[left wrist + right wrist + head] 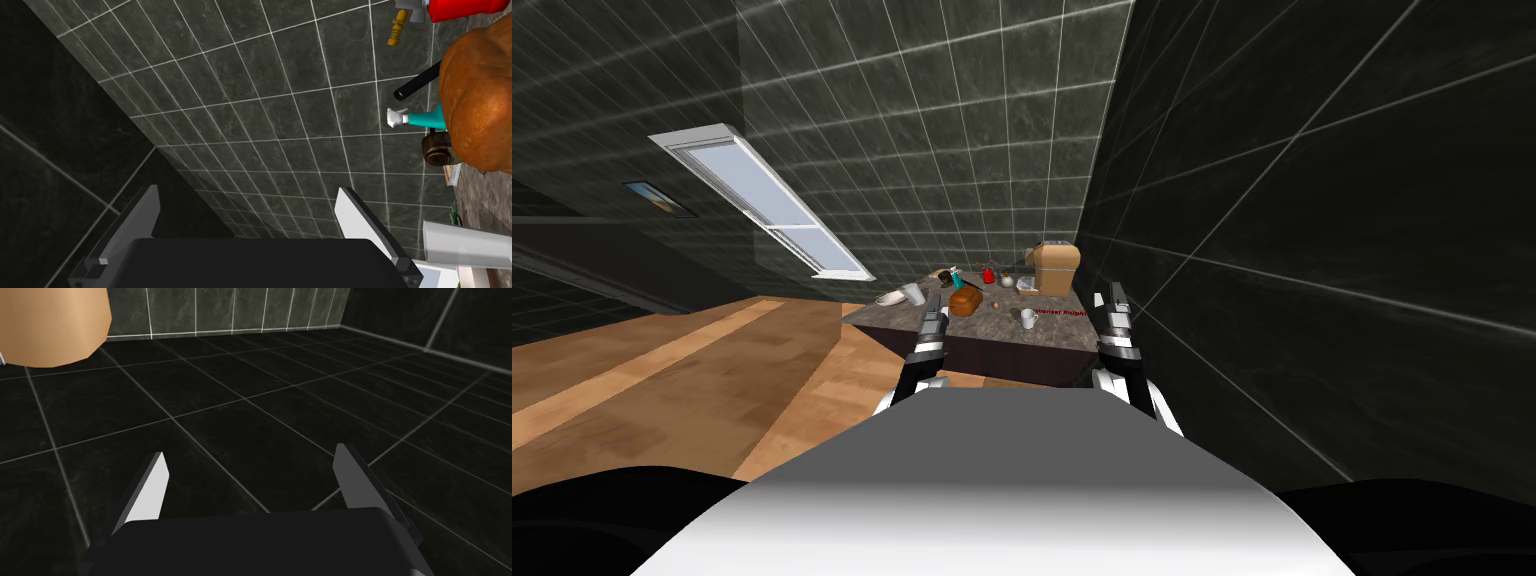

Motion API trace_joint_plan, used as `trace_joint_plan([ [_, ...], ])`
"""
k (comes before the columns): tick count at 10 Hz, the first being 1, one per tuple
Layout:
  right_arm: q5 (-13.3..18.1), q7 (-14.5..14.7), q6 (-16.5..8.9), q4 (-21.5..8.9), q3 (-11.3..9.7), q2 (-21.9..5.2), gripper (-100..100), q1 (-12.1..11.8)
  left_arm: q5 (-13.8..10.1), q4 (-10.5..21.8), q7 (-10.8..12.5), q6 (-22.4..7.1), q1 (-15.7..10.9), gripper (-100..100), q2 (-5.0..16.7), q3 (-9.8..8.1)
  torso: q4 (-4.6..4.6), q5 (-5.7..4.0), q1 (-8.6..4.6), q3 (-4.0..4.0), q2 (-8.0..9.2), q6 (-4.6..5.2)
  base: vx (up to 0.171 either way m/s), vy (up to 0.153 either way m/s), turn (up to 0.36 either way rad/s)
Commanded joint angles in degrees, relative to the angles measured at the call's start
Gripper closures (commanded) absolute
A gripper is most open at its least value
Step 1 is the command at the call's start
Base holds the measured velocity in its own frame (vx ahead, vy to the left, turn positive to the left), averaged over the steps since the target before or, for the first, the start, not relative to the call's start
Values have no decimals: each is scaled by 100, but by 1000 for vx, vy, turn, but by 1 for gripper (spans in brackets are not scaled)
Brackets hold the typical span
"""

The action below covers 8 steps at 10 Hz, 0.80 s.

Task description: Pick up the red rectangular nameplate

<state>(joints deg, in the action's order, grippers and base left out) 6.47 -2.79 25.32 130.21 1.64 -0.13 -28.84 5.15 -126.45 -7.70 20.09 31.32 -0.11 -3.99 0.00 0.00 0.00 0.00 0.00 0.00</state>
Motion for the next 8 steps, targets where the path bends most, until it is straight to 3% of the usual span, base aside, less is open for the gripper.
trace_joint_plan([
  [1,-59,5,-24,-80,2,-234,-100,11,0,0,0,0,0,0,0,0,0,0,0,0,0,0,-35,32,73],
  [8,-360,18,-144,-541,-16,-1390,-100,-3,0,0,0,0,-1,0,-1,1,7,5,19,18,30,0,-87,74,92],
])
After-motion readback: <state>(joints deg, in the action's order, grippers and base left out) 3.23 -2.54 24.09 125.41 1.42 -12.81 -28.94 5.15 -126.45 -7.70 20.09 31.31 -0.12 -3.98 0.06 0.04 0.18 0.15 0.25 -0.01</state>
